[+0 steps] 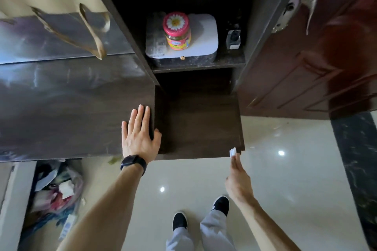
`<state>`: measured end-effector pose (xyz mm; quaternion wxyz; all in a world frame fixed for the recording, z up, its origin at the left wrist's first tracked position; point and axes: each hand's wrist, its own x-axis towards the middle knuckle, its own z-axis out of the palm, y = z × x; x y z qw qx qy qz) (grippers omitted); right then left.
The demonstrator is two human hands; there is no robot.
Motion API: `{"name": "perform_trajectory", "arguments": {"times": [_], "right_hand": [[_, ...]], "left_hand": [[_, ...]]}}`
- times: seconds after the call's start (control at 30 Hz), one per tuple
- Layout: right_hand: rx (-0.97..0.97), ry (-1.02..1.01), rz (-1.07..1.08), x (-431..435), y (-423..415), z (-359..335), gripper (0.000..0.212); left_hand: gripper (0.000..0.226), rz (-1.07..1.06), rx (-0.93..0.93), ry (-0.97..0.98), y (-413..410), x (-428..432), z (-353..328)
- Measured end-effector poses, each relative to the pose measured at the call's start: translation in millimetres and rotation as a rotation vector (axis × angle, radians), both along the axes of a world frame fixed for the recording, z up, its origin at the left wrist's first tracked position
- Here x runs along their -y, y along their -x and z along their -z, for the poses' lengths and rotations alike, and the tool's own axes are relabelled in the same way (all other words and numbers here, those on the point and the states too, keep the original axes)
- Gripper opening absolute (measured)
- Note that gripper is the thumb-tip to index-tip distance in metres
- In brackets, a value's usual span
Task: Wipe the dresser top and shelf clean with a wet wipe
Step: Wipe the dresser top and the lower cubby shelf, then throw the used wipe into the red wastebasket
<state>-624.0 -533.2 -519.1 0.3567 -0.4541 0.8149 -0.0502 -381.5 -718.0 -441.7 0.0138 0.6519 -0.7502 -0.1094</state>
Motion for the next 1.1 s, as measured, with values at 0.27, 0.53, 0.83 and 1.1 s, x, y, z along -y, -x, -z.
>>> {"name": "perform_trajectory", "arguments": {"times": [0.27,0.53,0.83,1.1], "right_hand": [[0.028,0.126,0.148,-45,-3,-108,0.039],[-0.087,0.406,0.376,-161,-47,-220,0.02],[-0.04,0.411,0.919,-305,-88,-286,0.016],[0.117,0.533,1.414,-459,-111,-296,0.04]], "left_hand": [[0.065,0.013,-0.074,-0.267,16,-21,-39],[0.057,0.439,-0.233,-0.426,35,-161,-124],[0.053,0.964,-0.248,-0.429,82,-268,-184],[0.052,1.426,-0.147,-0.482,150,-411,-188]]}}
